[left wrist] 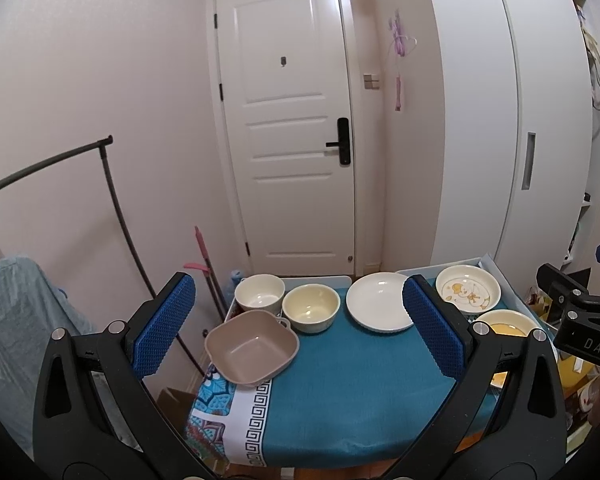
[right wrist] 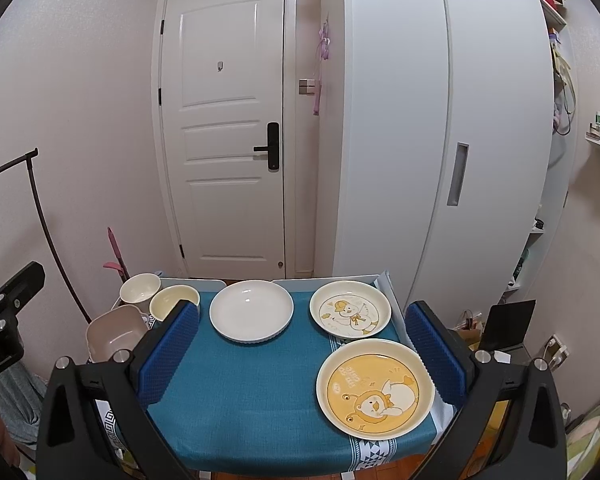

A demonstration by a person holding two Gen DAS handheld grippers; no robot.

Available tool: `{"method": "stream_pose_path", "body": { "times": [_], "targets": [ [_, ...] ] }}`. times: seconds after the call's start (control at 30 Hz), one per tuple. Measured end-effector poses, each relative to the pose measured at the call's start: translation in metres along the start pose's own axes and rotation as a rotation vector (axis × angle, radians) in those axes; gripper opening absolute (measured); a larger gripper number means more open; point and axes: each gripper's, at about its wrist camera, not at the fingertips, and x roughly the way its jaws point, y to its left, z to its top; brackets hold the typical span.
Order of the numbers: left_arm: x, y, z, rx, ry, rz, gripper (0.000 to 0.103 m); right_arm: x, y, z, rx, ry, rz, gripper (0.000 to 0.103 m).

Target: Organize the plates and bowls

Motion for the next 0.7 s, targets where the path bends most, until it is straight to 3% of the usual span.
{"method": "stream_pose_path", "body": {
  "times": [0.7],
  "targets": [
    [0.0084, 0.0056, 0.0073, 0.011, -0.01, 0.009, 0.103, 0.0028, 0.0028, 0.0, -0.002, 0.001, 0.001, 0.103]
  ]
}}
